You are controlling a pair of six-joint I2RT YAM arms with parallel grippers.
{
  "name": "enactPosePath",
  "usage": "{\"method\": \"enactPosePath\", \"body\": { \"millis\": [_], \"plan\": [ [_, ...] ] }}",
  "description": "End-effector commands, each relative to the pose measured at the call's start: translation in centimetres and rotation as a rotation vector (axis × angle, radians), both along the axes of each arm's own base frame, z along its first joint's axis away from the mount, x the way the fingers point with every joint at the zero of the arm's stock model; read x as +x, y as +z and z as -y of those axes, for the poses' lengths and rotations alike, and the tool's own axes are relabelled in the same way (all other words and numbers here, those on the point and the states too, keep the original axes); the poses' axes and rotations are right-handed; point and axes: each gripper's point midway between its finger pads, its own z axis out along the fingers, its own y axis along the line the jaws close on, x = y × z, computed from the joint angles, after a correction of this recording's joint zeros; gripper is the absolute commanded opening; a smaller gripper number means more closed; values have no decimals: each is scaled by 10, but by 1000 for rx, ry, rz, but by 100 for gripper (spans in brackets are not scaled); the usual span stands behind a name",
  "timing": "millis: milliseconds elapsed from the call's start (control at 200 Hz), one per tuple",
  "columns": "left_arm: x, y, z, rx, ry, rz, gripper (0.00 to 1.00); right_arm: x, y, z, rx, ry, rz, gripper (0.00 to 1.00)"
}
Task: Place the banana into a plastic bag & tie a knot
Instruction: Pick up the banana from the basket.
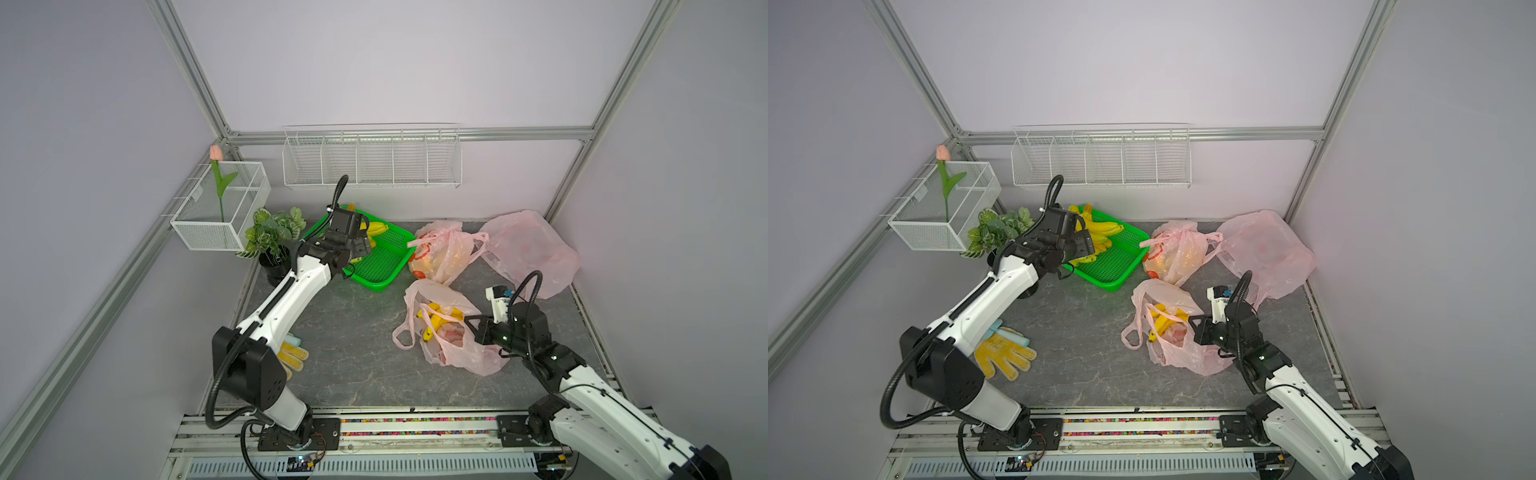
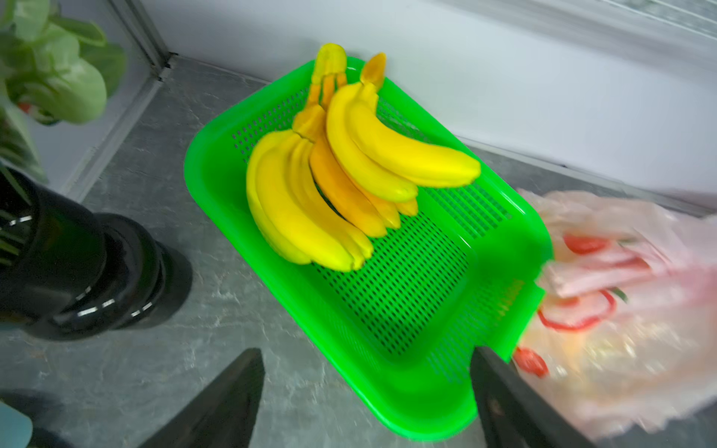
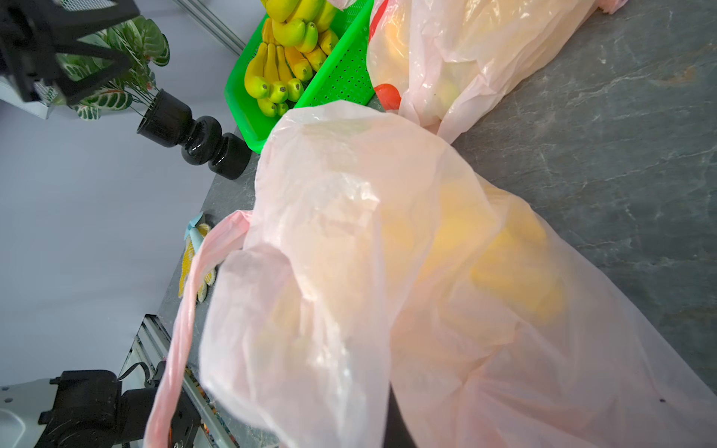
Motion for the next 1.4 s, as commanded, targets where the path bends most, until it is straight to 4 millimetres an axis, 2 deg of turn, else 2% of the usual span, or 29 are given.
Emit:
{"method": "enactPosePath", "body": {
  "millis": [0,130,315,410,670,880,1064,1244,1394],
  "plan": [
    [24,-6,-3,12,13,-23,82,-3,-5,5,-18,2,9,7],
    [60,-19,21,-57,-60,-21,82,-3,-8,5,-33,12,12,7],
    [95,-44,37,-143,-53,-24,87,-3,-12,6,-44,15,8,7],
    [110,-53,53,-213,-94,-1,87,-4,-15,6,-40,15,2,7],
    [140,-60,55,-317,-19,87,89,-7,-24,5,-28,24,-16,7],
    [156,-63,52,-416,56,129,91,-9,-32,4,-22,25,-31,7],
    [160,-79,46,-432,152,66,89,-11,-37,6,-21,20,-39,7],
    [161,-92,39,-407,224,12,86,-12,-42,6,-16,19,-54,7],
    [162,-101,38,-402,244,-20,78,-12,-44,5,-11,17,-59,7]
  ]
}}
